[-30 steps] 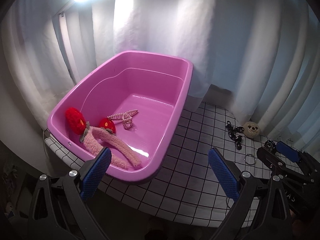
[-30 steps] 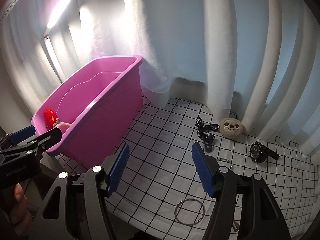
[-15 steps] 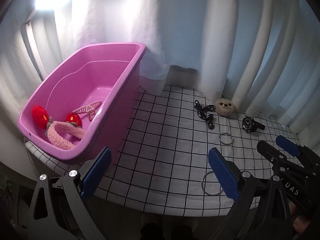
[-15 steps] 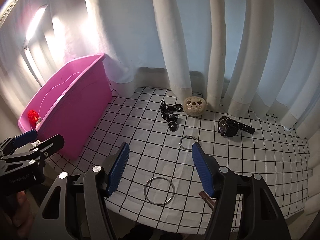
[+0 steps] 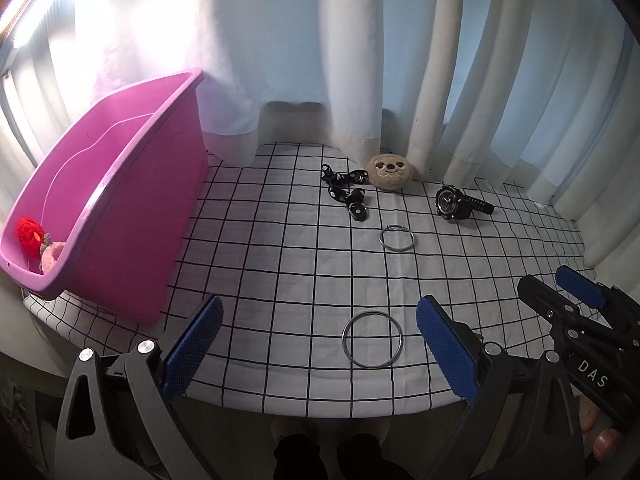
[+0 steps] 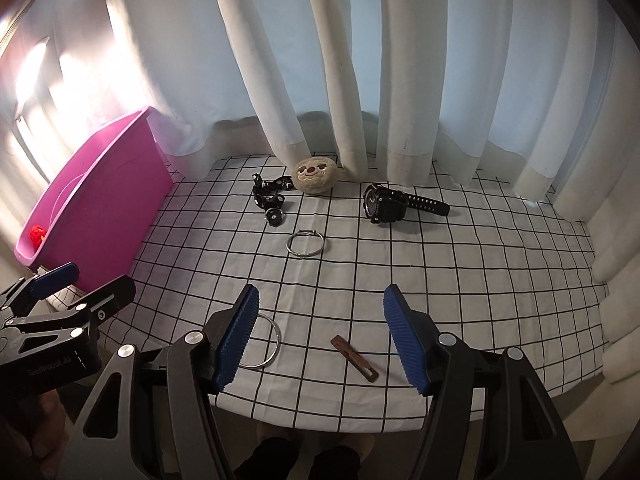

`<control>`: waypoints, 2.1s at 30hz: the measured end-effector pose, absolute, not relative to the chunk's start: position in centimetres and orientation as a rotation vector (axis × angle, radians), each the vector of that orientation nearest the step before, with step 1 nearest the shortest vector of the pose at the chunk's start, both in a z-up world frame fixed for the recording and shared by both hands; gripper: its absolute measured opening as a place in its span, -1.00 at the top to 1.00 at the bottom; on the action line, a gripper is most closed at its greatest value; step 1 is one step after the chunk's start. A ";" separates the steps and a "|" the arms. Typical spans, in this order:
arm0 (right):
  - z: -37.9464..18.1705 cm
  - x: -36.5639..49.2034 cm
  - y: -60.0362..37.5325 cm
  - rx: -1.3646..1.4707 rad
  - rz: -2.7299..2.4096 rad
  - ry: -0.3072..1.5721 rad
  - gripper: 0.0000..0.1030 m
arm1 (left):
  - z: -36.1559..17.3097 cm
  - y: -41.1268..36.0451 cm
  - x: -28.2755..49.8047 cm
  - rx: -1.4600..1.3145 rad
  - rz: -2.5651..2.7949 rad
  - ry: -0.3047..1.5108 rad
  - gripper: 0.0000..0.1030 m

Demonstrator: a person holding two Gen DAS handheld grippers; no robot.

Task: Organize jewelry
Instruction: 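Withdraw both open tools from the tub back over the table, then reach the left tool to the large silver ring while the right tool reaches the brown clip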

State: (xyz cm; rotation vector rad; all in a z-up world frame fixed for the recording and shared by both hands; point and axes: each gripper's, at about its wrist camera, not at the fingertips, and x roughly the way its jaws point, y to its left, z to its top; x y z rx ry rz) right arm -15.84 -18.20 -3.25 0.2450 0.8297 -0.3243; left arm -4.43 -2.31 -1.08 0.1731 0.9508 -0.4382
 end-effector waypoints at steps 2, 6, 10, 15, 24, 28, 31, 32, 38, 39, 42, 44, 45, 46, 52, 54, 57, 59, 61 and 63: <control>-3.9 -16.6 -19.0 0.255 -0.334 0.842 -0.21 | -1.7 -3.0 -4.8 0.181 -0.447 0.966 -0.85; -5.4 -18.1 -20.4 0.279 -0.347 0.864 -0.21 | -2.9 -4.2 -5.7 0.195 -0.458 0.987 -0.85; -7.3 -19.1 -21.3 0.297 -0.350 0.897 -0.21 | -4.7 -4.7 -6.3 0.204 -0.452 1.024 -0.85; -10.0 -20.2 -21.8 0.310 -0.346 0.948 -0.21 | -7.4 -5.1 -6.8 0.219 -0.435 1.088 -0.85; -13.9 -19.7 -22.3 0.322 -0.283 1.002 -0.21 | -11.2 -6.4 -7.2 0.257 -0.429 1.139 -0.85; -15.1 -18.7 -22.1 0.311 -0.258 1.000 -0.21 | -12.4 -6.8 -6.8 0.263 -0.426 1.137 -0.85; -15.8 -18.0 -22.0 0.296 -0.246 1.004 -0.21 | -13.3 -6.9 -6.3 0.258 -0.420 1.149 -0.85; -16.0 -17.9 -21.9 0.292 -0.242 1.006 -0.21 | -13.6 -6.9 -6.1 0.256 -0.417 1.152 -0.85; -17.3 -17.1 -21.8 0.262 -0.233 1.015 -0.21 | -15.4 -7.2 -5.6 0.253 -0.417 1.168 -0.85; -17.5 -17.0 -21.8 0.261 -0.231 1.016 -0.21 | -15.6 -7.3 -5.6 0.255 -0.418 1.173 -0.85; -18.0 -16.7 -21.9 0.254 -0.231 1.019 -0.21 | -16.2 -7.4 -5.5 0.258 -0.420 1.177 -0.85; -18.3 -16.6 -21.9 0.250 -0.228 1.019 -0.21 | -16.5 -7.6 -5.4 0.253 -0.420 1.178 -0.85; -18.4 -16.5 -22.0 0.248 -0.225 1.018 -0.21 | -16.6 -7.6 -5.3 0.252 -0.419 1.178 -0.85; -18.6 -16.4 -22.0 0.246 -0.224 1.020 -0.21 | -16.7 -7.7 -5.1 0.254 -0.416 1.177 -0.85; -18.8 -15.7 -22.0 0.210 -0.226 1.011 -0.21 | -17.2 -8.2 -4.6 0.251 -0.411 1.173 -0.85; -18.8 -15.4 -22.0 0.196 -0.228 1.008 -0.21 | -17.3 -8.4 -4.4 0.255 -0.411 1.166 -0.85; -18.8 -15.1 -21.9 0.174 -0.231 1.002 -0.21 | -17.4 -8.6 -4.3 0.263 -0.412 1.152 -0.86; -18.9 -14.9 -21.8 0.155 -0.234 0.998 -0.21 | -17.4 -8.8 -4.3 0.266 -0.414 1.141 -0.86; -18.9 -14.8 -21.7 0.135 -0.234 0.994 -0.21 | -17.4 -8.9 -4.2 0.266 -0.416 1.134 -0.88; -19.0 -14.6 -21.7 0.122 -0.236 0.990 -0.22 | -17.5 -9.2 -4.1 0.268 -0.416 1.125 -0.89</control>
